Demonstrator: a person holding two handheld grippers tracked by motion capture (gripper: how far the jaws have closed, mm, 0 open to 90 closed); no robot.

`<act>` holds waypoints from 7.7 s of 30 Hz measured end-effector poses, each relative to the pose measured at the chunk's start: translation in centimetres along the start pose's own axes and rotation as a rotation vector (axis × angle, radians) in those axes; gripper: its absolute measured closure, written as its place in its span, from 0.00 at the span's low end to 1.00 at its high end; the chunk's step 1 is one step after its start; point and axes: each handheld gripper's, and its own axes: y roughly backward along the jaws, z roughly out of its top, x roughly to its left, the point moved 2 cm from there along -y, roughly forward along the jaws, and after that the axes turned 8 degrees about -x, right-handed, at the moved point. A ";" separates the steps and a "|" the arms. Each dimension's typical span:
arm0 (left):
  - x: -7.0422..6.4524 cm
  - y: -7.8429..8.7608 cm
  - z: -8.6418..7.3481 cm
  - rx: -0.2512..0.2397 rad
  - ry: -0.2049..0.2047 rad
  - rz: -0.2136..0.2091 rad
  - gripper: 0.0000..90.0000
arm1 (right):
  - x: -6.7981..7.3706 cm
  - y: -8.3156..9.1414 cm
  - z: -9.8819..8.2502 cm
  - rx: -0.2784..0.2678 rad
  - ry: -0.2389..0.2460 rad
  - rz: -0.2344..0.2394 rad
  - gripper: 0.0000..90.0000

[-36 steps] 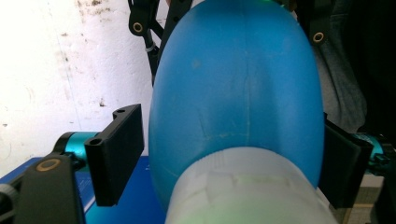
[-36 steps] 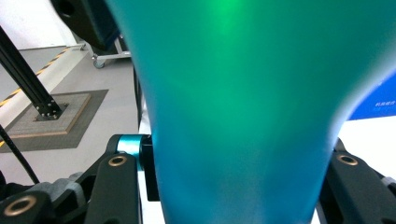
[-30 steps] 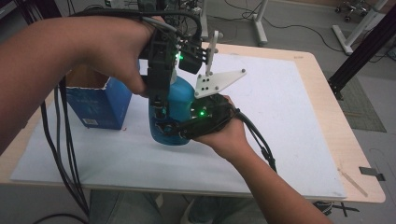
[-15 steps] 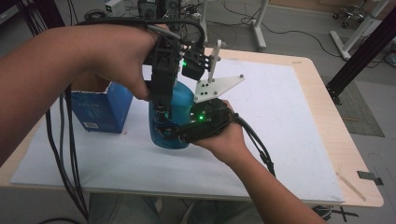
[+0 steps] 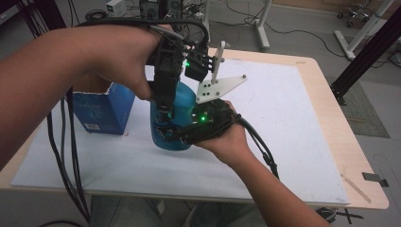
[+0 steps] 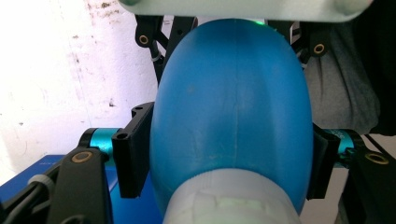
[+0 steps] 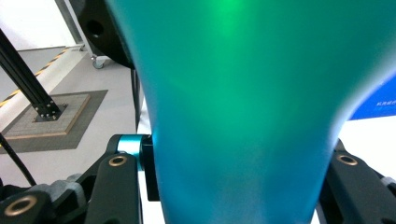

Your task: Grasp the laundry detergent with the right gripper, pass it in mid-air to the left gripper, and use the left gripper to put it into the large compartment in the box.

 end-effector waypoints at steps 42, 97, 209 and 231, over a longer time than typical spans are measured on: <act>1.2 2.0 -1.7 -0.026 0.096 0.033 0.43 | -1.0 3.3 0.3 0.155 0.000 -0.004 0.14; 9.2 9.6 -17.2 0.047 1.134 0.164 0.42 | -4.4 16.5 6.8 0.758 0.097 -0.170 0.01; 8.0 3.7 -5.7 0.029 0.153 0.027 0.02 | -9.1 19.9 7.0 1.117 0.053 -0.153 0.01; 9.1 1.6 -3.0 0.023 0.106 0.011 0.02 | -10.0 20.1 5.3 1.134 0.056 -0.150 0.01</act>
